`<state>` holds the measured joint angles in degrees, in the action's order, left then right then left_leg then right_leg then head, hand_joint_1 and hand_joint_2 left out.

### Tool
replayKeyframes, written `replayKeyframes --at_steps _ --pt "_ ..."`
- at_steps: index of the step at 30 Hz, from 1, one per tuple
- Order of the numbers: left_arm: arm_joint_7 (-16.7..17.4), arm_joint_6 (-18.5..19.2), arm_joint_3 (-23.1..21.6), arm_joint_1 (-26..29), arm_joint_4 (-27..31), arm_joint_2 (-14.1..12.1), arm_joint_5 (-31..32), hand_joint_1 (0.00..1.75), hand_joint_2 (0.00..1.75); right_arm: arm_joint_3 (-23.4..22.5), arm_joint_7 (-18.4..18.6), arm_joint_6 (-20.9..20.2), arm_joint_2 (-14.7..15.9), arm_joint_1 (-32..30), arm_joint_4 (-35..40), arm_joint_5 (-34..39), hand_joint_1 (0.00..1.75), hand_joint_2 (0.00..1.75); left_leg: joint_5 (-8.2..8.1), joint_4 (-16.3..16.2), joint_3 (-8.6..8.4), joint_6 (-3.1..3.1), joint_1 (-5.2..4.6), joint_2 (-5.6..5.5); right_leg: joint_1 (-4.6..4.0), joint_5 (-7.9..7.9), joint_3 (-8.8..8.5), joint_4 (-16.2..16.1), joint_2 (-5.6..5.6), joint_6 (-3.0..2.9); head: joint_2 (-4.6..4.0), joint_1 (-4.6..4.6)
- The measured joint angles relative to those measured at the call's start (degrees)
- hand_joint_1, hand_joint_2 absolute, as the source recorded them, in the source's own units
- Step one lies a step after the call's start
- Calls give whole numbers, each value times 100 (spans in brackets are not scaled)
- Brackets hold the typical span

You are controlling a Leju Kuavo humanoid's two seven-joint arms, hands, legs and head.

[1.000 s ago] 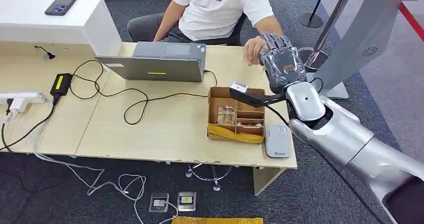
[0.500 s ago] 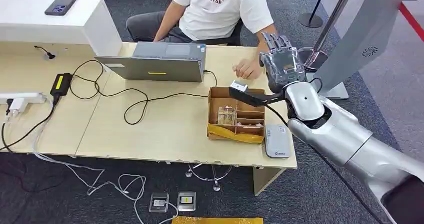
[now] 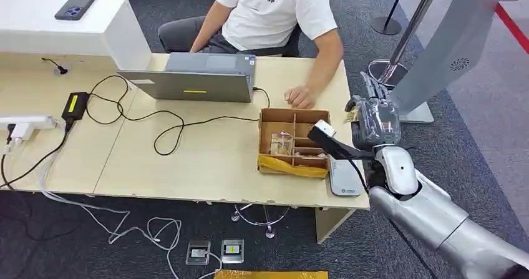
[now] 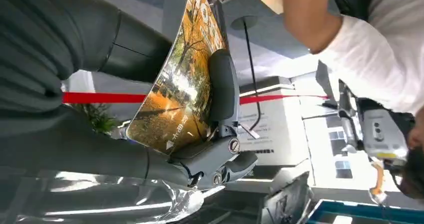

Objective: Pass the card to the sensor for recognition and then transmit it.

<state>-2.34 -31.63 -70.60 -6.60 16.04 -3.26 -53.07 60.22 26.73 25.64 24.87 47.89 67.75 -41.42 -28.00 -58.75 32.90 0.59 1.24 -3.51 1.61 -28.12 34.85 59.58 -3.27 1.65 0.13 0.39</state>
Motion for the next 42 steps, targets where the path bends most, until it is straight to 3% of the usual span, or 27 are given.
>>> replayKeyframes --at_steps 9,18,29,42 --pt "63 -79 35 3 0 0 -44 0 0 -708 -79 -107 258 -909 341 -319 175 175 -1 1 -1 0 3 2 -3 0 -4 1 -3 0 0 0" --pt "61 -81 44 -2 0 13 -57 0 0 -927 -352 -374 236 -1185 426 -332 175 175 -1 1 0 0 3 4 -2 0 -4 1 -5 0 2 0" --pt "57 -85 87 -8 0 42 -114 0 0 -918 -888 -752 -245 -1301 127 -186 175 175 -1 2 0 0 4 5 -4 0 -3 1 -8 0 0 2" --pt "59 -83 92 -7 0 39 -157 0 0 -866 -942 -702 -588 -1427 -447 -33 175 175 -1 2 -1 0 4 5 -4 0 -2 1 -8 0 0 0"
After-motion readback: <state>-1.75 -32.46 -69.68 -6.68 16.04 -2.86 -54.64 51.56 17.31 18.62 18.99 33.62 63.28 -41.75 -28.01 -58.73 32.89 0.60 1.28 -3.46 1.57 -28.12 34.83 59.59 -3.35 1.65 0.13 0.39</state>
